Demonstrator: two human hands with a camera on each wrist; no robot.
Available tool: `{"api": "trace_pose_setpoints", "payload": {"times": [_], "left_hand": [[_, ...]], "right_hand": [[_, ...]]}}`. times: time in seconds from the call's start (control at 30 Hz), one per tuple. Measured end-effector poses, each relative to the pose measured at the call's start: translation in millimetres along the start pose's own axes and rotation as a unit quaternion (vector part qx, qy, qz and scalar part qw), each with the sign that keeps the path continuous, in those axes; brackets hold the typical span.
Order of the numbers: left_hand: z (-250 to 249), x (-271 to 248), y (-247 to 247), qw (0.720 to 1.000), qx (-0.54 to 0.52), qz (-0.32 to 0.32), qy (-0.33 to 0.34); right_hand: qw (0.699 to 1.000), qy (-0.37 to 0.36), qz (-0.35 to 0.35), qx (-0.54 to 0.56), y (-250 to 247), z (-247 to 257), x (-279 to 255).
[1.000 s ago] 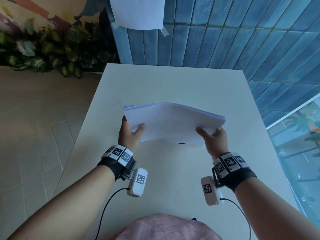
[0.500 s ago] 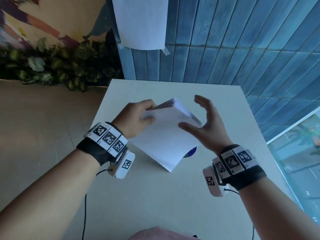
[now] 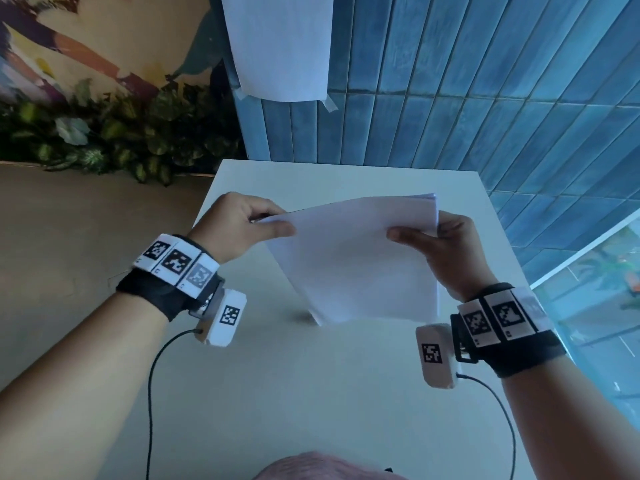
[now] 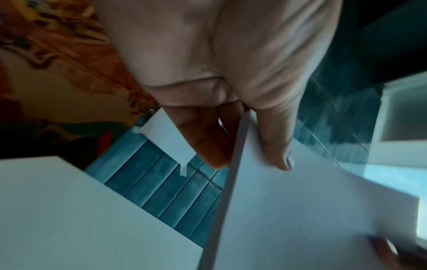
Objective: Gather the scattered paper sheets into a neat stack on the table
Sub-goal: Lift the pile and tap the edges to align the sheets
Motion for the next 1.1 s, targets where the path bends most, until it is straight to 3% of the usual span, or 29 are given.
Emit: {"api": "trace_pose_setpoints", "payload": {"times": [0.17, 0.3, 0.37, 0.6, 1.1], "left_hand": [[8, -2, -2, 0.992, -0.055, -0.116, 0.008], [2, 1, 1, 0.964, -0.109, -0.240, 0.034], [0, 0, 9, 0.955, -0.120, -0.268, 0.041], [10, -10, 48, 0.966, -0.076, -0.247, 0.024], [32, -28, 75, 0.959, -0.122, -0.256, 0.010]], "right_hand": [[0.999, 0.020, 0.011, 0.027, 8, -7, 3], [0.996, 0.029, 0.018, 0.078, 13, -5, 6], [0.996, 0.030, 0.009, 0.084, 16, -8, 8], [0.994, 0.035, -0.084, 0.056, 11, -32, 9], [0.994, 0.063, -0.062, 0.069, 30, -61, -2]]}}
Point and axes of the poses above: each hand's wrist, its own x-axis towards the middle knuckle, its own y-axis out of the palm, z = x × y, the point moved 3 cm from there along x, towards the middle knuckle, and after that the axes turned 11 degrees about y, right-handed, at the moved point
